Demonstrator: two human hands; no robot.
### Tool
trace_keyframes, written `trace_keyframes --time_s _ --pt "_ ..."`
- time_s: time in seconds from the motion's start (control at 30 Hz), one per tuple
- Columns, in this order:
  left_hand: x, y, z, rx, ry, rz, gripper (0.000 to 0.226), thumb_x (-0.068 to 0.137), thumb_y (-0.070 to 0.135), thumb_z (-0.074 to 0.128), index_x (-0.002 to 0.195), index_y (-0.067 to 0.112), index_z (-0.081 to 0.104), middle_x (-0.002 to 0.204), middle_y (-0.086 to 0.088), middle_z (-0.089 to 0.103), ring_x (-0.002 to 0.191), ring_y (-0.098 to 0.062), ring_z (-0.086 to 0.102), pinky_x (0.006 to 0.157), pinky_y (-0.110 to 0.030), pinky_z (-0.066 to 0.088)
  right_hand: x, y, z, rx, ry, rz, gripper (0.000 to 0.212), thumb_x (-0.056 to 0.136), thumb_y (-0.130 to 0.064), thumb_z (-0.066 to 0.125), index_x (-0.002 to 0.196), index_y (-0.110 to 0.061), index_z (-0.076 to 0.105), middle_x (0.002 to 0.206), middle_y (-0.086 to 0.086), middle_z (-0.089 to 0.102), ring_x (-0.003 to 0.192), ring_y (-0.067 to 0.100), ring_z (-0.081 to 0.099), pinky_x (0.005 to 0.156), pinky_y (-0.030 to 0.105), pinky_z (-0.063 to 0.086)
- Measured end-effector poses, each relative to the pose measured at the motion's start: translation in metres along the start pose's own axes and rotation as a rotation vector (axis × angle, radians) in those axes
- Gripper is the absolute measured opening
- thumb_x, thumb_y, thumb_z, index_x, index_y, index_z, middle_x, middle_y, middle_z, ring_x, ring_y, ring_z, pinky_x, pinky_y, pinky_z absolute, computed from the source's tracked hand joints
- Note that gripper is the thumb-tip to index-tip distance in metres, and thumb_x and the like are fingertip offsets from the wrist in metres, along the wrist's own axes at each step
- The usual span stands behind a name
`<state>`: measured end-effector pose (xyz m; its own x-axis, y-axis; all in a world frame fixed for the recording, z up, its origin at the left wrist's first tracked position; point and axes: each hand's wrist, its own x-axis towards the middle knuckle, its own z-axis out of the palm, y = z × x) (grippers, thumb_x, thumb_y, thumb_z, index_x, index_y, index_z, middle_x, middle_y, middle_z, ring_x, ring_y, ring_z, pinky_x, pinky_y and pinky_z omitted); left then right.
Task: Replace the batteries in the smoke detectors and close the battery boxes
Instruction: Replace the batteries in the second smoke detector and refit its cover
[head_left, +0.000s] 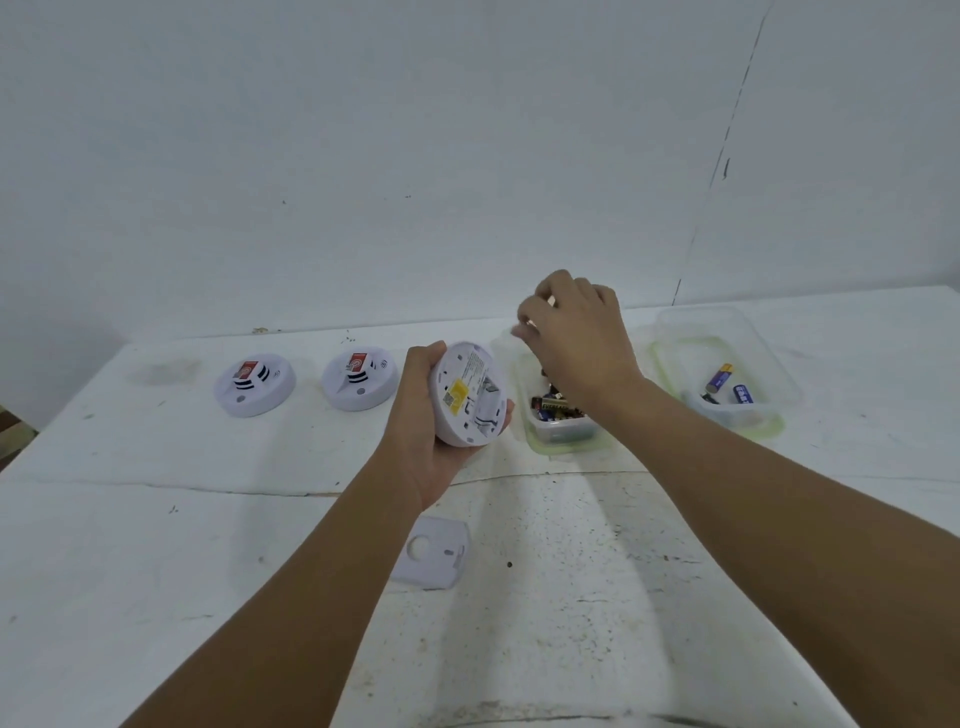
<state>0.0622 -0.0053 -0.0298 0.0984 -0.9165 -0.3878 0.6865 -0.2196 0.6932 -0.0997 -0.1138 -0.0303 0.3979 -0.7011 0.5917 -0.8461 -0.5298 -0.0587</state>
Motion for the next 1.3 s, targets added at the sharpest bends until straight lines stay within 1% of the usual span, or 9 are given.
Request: trace_keyframes --time_s 0.1,0.2,0.33,0.53,0.73,0.87,0.97,1.17,1.3 --pt "-0.007 -0.001 -0.003 -0.022 -0.023 0.019 0.033 0.096 0.043 0.063 0.091 0.015 0.081 0.106 -0.013 0.076 0.093 -0.031 0.069 0.101 -0.052 0.054 -0.006 -0.02 -0.028 0.348 0.113 0.177 0.019 0.106 -0.036 0.056 0.106 -0.019 0.064 0.101 -0.002 0.067 0.084 0.022 0.063 0.076 0.042 0.053" --pt "-0.016 -0.005 -0.008 -0.023 -0.073 0.031 0.032 0.097 0.041 0.06 0.108 0.015 0.075 0.111 -0.012 0.073 0.103 -0.03 0.064 0.107 -0.053 0.05 -0.022 -0.046 -0.054 0.849 0.143 0.443 0.017 0.107 -0.038 0.054 0.104 -0.021 0.056 0.083 -0.01 0.068 0.079 0.01 0.067 0.065 0.036 0.057" --pt "-0.029 -0.015 -0.02 -0.043 -0.107 0.002 0.041 0.096 0.044 0.058 0.12 0.012 0.071 0.118 -0.016 0.069 0.107 -0.032 0.061 0.112 -0.053 0.045 -0.059 -0.074 -0.066 1.036 0.17 0.514 0.011 0.105 -0.03 0.06 0.109 -0.019 0.059 0.084 -0.007 0.072 0.072 0.007 0.071 0.063 0.015 0.048" --pt "-0.044 -0.032 -0.032 -0.151 -0.138 -0.08 0.051 0.086 0.044 0.064 0.125 0.011 0.067 0.122 -0.017 0.066 0.112 -0.034 0.059 0.116 -0.05 0.038 -0.108 -0.09 -0.05 1.186 0.069 0.653 0.003 0.104 -0.027 0.062 0.105 -0.023 0.062 0.079 -0.009 0.073 0.071 0.01 0.073 0.068 0.022 0.054" --pt "-0.055 -0.052 -0.025 -0.207 -0.191 -0.167 0.049 0.092 0.048 0.06 0.12 0.008 0.067 0.118 -0.018 0.068 0.106 -0.033 0.063 0.102 -0.049 0.05 -0.137 -0.092 -0.043 1.29 0.136 0.813 0.003 0.102 -0.025 0.066 0.1 -0.023 0.067 0.086 0.001 0.075 0.076 0.018 0.074 0.078 0.041 0.06" --pt "-0.061 -0.062 -0.021 -0.238 -0.226 -0.244 0.064 0.084 0.037 0.064 0.136 0.0 0.059 0.133 -0.025 0.059 0.126 -0.038 0.052 0.122 -0.049 0.03 -0.154 -0.083 -0.04 1.21 0.125 0.791 0.002 0.101 -0.025 0.068 0.101 -0.023 0.068 0.087 -0.005 0.074 0.079 0.017 0.072 0.081 0.045 0.061" --pt "-0.057 -0.068 -0.027 -0.276 -0.179 -0.25 0.06 0.095 0.04 0.058 0.139 -0.001 0.058 0.132 -0.026 0.062 0.122 -0.039 0.057 0.121 -0.051 0.034 -0.164 -0.08 -0.038 1.181 0.083 0.743 0.007 0.098 -0.027 0.072 0.102 -0.025 0.067 0.089 -0.005 0.074 0.083 0.018 0.072 0.08 0.049 0.06" --pt "-0.057 -0.069 -0.029 -0.276 -0.158 -0.246 0.064 0.097 0.043 0.057 0.143 -0.002 0.056 0.136 -0.027 0.062 0.125 -0.039 0.058 0.117 -0.049 0.039 -0.165 -0.077 -0.03 1.25 0.079 0.759 0.009 0.096 -0.023 0.076 0.104 -0.024 0.072 0.094 0.0 0.077 0.089 0.021 0.075 0.086 0.05 0.061" --pt "-0.057 -0.07 -0.03 -0.276 -0.16 -0.234 0.063 0.095 0.041 0.06 0.14 -0.002 0.058 0.129 -0.027 0.064 0.117 -0.039 0.061 0.11 -0.049 0.045 -0.166 -0.074 -0.03 1.325 0.07 0.762 0.011 0.095 -0.015 0.075 0.106 -0.017 0.075 0.096 0.002 0.079 0.091 0.017 0.075 0.085 0.039 0.061"
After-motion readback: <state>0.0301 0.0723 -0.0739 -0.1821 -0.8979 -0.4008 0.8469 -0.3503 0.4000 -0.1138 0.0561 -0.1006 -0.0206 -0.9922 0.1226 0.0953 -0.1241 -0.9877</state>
